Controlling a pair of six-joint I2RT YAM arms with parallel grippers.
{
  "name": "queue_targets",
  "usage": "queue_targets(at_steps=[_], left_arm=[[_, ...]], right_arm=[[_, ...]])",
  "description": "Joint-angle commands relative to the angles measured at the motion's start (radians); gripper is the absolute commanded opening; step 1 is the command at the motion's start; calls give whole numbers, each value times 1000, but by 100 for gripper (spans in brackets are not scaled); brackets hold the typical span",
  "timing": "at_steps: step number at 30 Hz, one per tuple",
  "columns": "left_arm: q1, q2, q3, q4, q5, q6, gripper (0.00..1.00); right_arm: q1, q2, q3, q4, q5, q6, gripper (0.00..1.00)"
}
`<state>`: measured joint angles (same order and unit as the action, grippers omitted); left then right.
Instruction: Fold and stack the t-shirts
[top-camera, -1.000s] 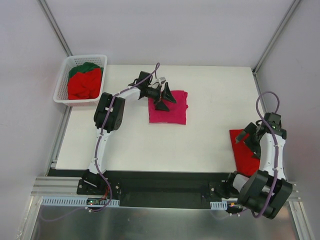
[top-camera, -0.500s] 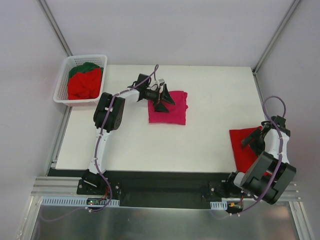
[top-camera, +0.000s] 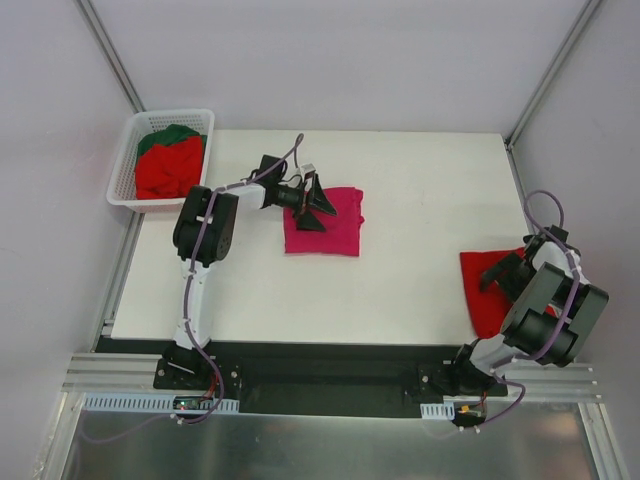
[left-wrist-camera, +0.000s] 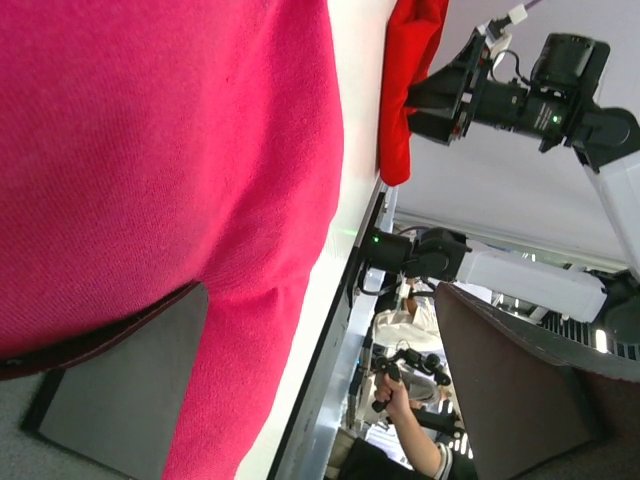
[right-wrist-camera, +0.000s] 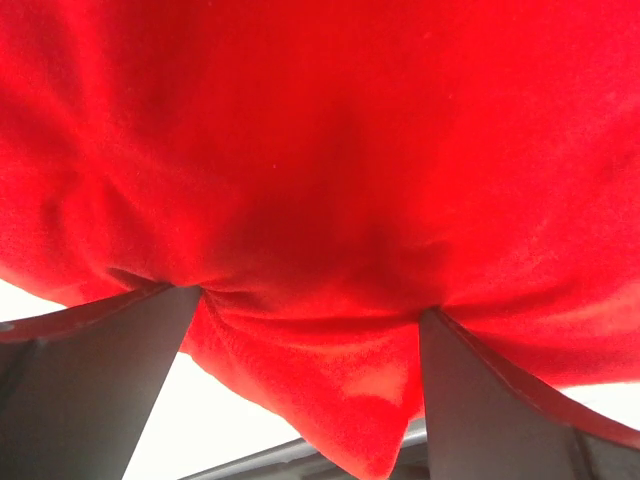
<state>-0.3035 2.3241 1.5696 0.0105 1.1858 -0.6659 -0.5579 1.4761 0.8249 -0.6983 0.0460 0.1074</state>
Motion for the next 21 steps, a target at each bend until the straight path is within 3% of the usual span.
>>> queue_targets(at_steps=[1,8,21], left_arm=[[10,-63,-115,-61,-32,61,99],[10,-222,-284,-63,-32,89,99],[14,-437,-516,-61,-69,118,99]], right_arm=[[-4,55,33,83,-98,32,96],[45,105,26,117,-216,58,96],[349,239,183,122,-299,198,96]])
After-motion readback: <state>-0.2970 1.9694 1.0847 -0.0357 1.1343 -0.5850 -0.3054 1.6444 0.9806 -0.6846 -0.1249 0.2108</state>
